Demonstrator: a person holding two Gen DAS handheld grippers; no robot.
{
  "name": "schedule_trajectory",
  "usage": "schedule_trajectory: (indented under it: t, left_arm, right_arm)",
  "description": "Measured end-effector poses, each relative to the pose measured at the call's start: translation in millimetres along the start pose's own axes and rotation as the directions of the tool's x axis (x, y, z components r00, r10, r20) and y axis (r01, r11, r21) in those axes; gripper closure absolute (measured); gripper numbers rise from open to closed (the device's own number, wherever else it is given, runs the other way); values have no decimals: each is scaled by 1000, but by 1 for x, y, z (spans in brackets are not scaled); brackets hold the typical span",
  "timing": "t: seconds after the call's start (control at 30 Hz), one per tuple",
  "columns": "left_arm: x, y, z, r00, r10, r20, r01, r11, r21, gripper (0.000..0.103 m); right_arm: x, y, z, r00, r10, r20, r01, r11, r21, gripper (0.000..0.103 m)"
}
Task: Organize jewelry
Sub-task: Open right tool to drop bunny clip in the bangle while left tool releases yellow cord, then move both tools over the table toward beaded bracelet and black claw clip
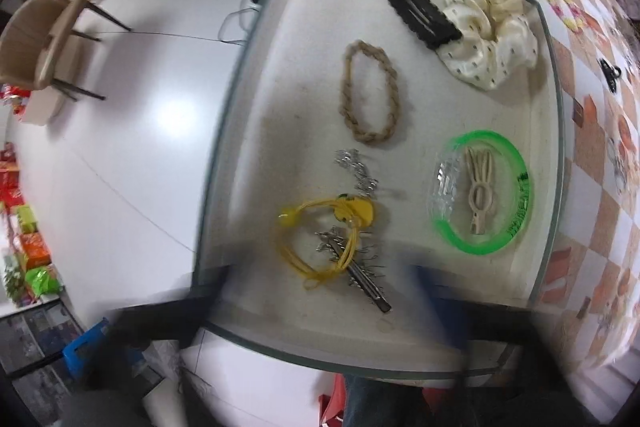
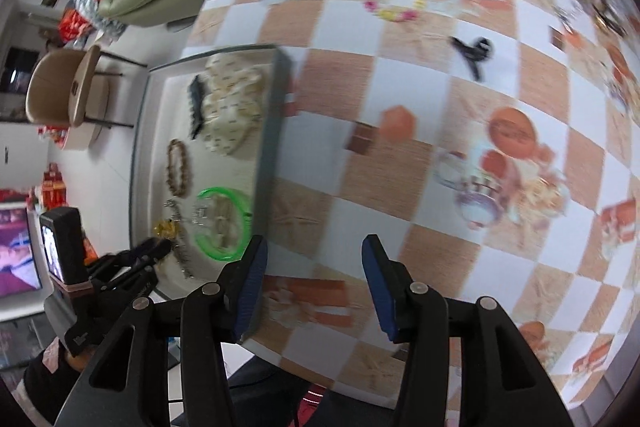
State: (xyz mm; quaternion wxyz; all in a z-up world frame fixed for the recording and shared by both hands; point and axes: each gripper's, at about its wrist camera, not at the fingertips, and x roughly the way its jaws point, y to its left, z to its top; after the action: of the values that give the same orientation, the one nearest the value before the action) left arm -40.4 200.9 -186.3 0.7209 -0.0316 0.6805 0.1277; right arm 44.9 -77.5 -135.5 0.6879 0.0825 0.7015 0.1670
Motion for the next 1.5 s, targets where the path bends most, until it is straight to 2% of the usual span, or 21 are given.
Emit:
schedule_trajectory:
  t: [0.17, 0.23, 0.3, 0.4, 0.53, 0.7, 1.07, 1.3, 1.43, 1.5]
  left_arm:
    - [-18, -12, 2, 1000, -8, 25, 8, 1000, 11, 0]
    - [-28, -20, 3, 999, -13, 41, 12, 1000, 15, 0]
    - [-38, -28, 6, 998, -18, 53, 17, 1000, 21, 0]
    - [-52, -41, 16, 997, -22, 76, 19, 999, 40, 0]
    - [-73, -68, 35, 993, -28, 111, 20, 997, 72, 0]
    - [-80, -93, 62, 991, -36, 125, 22, 993, 114, 0]
    - [-85, -150, 105, 984, -115, 136, 89, 979, 184, 0]
    - [-79, -182, 159, 971, -168, 172, 129, 967, 219, 0]
    - [-61, -203, 189, 968, -189, 165, 146, 959, 243, 0]
    - [-51, -210, 198, 968, -195, 157, 154, 958, 243, 7]
  right_arm:
    - [-9, -27, -3, 1000, -12, 9, 12, 999, 44, 49]
    - [-13, -37, -3, 1000, -15, 15, 15, 999, 52, 44]
    - [-16, -45, -2, 999, -20, 27, 18, 998, 64, 33]
    - [-21, -59, 3, 998, -30, 51, 25, 996, 87, 25]
    - [-26, -76, 9, 997, -47, 67, 39, 994, 106, 25]
    - [-33, -95, 15, 994, -73, 82, 63, 990, 124, 24]
    - [-40, -133, 30, 989, -106, 108, 89, 984, 153, 25]
    - [-38, -130, 52, 979, -133, 153, 114, 985, 130, 25]
    - [-28, -124, 65, 977, -132, 169, 111, 986, 127, 25]
    - [-20, -119, 72, 975, -133, 178, 114, 987, 114, 25]
